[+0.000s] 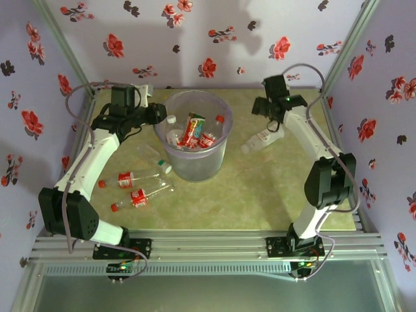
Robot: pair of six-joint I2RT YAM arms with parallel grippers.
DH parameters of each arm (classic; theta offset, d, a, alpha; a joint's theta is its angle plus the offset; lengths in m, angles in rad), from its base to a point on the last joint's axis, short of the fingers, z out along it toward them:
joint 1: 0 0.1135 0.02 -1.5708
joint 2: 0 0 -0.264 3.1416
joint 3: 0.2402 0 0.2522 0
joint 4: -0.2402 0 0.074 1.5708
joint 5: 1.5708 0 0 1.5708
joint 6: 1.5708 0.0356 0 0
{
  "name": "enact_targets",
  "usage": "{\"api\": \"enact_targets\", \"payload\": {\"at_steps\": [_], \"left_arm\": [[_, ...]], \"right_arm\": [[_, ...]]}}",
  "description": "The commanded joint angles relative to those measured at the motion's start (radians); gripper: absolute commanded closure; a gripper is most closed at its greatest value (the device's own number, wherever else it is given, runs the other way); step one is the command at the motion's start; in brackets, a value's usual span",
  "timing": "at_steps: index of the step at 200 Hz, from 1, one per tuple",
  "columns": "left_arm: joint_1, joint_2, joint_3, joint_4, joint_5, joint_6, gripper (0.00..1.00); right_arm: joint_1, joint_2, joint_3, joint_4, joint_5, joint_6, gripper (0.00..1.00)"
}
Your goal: Put the plastic bottles in the bin
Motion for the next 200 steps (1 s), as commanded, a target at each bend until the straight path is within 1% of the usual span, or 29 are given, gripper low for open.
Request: {"api": "enact_targets", "payload": {"at_steps": [1,13,28,62,93,123,200], "left_arm": [[0.015,-0.017,-0.017,0.000,0.009,-0.005,0.71],[0.015,-0.016,-0.016,0.000,0.012,-0.006,0.71],[0.015,-0.017,-0.016,-0.003,0.014,-0.007,0.71],[0.016,-0.032,-0.022,0.003,0.014,-0.007,0.71],[0.015,-0.036,-0.022,0.003,0.014,-0.005,0.71],[0.018,-0.037,-0.021,-0.001,0.013,0.002,0.71],[0.017,-0.034,-0.024,-0.003,0.014,0.005,0.71]], "right_arm": [[-0.002,-0.053,-0.141,0.041,0.044,0.160,0.11],[-0.009,-0.056,-0.184,0.092,0.024,0.196,0.11],[-0.009,-0.022,-0.185,0.112,0.003,0.223,0.10],[-0.014,0.083,-0.207,0.205,0.006,0.287,0.01],[-0.017,0.193,-0.182,0.254,-0.008,0.321,0.01],[-0.016,0.253,-0.171,0.272,-0.031,0.333,0.03],[-0.017,0.269,-0.221,0.303,-0.056,0.317,0.15]]}}
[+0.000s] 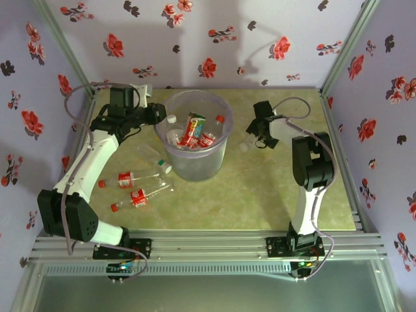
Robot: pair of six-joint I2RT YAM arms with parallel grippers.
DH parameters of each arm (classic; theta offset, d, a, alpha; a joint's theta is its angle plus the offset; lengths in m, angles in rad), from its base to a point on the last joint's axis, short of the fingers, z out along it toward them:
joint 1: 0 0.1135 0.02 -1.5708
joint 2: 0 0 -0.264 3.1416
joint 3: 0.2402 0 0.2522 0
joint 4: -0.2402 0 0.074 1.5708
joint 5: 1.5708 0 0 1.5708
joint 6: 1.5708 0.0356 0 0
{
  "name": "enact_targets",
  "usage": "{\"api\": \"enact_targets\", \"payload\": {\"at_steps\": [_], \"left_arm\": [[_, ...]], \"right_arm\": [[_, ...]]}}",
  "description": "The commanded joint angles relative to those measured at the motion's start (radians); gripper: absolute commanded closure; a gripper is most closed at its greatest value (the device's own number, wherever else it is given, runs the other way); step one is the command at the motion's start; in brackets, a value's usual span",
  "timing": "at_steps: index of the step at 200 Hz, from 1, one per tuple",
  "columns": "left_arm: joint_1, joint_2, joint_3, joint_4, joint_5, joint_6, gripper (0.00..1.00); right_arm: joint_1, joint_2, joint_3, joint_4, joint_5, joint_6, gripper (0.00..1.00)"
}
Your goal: Put the plastic bottles in the bin
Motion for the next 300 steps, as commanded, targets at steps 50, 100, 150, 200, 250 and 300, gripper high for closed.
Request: {"api": "enact_targets", "payload": {"at_steps": [50,100,150,200,250,300], "left_arm": [[0.013,-0.018,-0.016,-0.008,0.003,0.001,0.71],[0.014,-0.014,-0.018,-0.007,0.003,-0.002,0.71],[0.013,-0.011,-0.021,0.007,0.021,-0.030,0.71],[0.006,0.027,0.005,0.013,0.054,-0.063,0.71],[-0.036,0.076,0.081,-0.039,0.059,-0.057,0.71],[-0.093,0.137,0.166,-0.056,0.057,-0.060,0.72]], "right_arm": [[-0.005,0.001,-0.051,0.020,-0.012,-0.024,0.24],[-0.005,-0.016,-0.051,0.000,-0.001,-0.060,0.29],[-0.005,-0.055,-0.048,-0.023,0.009,-0.103,0.41],[-0.012,-0.167,0.027,-0.129,-0.006,-0.252,0.46],[-0.012,-0.412,0.086,-0.239,-0.085,-0.421,0.60],[0.040,-0.644,0.160,-0.291,-0.245,-0.463,0.66]]}}
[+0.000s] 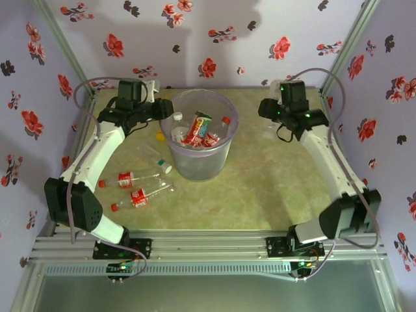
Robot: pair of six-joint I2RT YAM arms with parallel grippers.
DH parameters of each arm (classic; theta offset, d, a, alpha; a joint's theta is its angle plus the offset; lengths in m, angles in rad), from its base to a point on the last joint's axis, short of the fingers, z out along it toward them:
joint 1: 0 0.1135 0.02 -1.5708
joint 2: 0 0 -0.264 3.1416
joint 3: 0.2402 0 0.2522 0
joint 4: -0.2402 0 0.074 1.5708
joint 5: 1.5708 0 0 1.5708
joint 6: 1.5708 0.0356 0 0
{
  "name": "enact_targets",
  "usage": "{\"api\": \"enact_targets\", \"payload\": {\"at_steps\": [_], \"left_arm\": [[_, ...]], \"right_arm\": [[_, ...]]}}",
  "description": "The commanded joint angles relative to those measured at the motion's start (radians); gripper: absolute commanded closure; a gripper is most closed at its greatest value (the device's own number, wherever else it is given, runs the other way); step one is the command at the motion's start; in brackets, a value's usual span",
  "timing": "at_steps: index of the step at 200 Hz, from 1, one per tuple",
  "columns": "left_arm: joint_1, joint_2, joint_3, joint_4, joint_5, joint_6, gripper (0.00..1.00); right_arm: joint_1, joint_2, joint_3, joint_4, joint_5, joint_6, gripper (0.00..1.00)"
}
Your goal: Put the plastic bottles in the bin
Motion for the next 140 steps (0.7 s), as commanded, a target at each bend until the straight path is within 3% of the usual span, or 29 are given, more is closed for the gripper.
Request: {"api": "enact_targets", "payload": {"at_steps": [1,59,140], "left_arm": [[-0.040,0.034,0.055,-0.027,0.031,-0.008,0.71],[-0.091,0.083,0.084,-0.027,0.027,-0.011,0.72],[-0.092,0.054,0.053,0.003,0.010,-0.023,0.72]], "right_arm": [[0.039,-0.071,0.071,-0.069,-0.099,-0.057,0.66],[0.231,-0.067,0.278,-0.051,-0.152,-0.066,0.71],[0.387,0.205,0.387,0.066,-0.226,-0.036,0.72]]}}
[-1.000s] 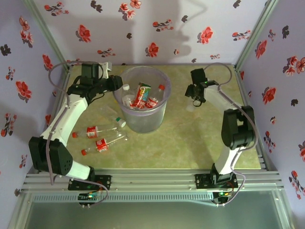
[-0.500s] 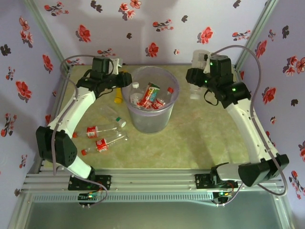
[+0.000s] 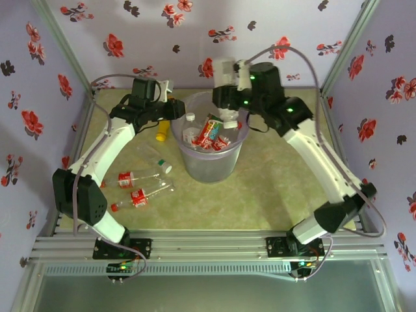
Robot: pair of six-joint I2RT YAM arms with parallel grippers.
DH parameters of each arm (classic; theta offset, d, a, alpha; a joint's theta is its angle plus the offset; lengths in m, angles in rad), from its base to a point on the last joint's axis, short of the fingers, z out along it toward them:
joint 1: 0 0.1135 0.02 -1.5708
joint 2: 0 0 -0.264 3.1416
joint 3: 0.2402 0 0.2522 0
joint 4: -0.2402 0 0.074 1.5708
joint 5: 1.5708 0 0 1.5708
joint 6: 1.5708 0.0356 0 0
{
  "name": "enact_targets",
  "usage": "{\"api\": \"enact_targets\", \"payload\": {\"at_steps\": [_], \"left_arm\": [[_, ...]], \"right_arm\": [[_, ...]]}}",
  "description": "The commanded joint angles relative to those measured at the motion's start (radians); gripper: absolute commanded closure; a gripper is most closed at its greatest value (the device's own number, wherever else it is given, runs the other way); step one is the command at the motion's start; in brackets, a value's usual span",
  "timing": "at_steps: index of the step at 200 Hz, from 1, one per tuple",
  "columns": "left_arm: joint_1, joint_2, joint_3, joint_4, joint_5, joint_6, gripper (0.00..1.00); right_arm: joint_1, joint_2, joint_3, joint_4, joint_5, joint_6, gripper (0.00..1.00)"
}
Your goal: Put the plastic bottles in the bin
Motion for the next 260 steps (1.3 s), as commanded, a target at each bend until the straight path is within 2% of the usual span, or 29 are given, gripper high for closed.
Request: {"api": "enact_targets", "payload": {"at_steps": [1,51,75,92,118,148,167,190,207,231,260], "left_arm": [[-0.011,-0.015,-0.004,0.006,0.010,-0.011,0.72],[-0.007,-0.029,-0.027,0.034,0.008,-0.015,0.73],[-0.001,-0.035,-0.036,0.040,0.007,-0.014,0.73],[0.005,-0.039,-0.044,0.047,0.008,-0.017,0.73],[0.015,-0.040,-0.042,0.048,0.009,-0.019,0.73],[0.018,-0.043,-0.043,0.050,0.009,-0.020,0.73],[0.017,-0.048,-0.046,0.049,0.009,-0.016,0.73],[0.018,-0.050,-0.044,0.049,0.009,-0.016,0.73],[0.018,-0.051,-0.045,0.048,0.010,-0.016,0.73],[0.017,-0.054,-0.046,0.048,0.010,-0.016,0.73],[0.018,-0.056,-0.049,0.050,0.008,-0.017,0.73]], "right_arm": [[0.036,0.054,0.029,0.053,-0.046,0.011,0.72],[0.072,0.102,-0.020,0.048,-0.054,0.025,0.71],[0.077,0.087,-0.078,0.042,-0.063,0.041,0.68],[0.085,0.062,-0.140,0.054,-0.066,0.065,0.56],[0.092,0.042,-0.176,0.049,-0.060,0.064,0.44],[0.091,0.034,-0.142,0.005,-0.042,0.066,0.16],[0.092,0.018,-0.127,-0.011,-0.014,0.063,0.10],[0.089,0.010,-0.100,-0.055,0.052,0.041,0.11],[0.089,0.030,-0.072,-0.091,0.073,0.029,0.20],[0.099,0.083,-0.036,-0.121,0.032,0.032,0.38],[0.131,0.135,-0.029,-0.134,-0.004,0.028,0.45]]}}
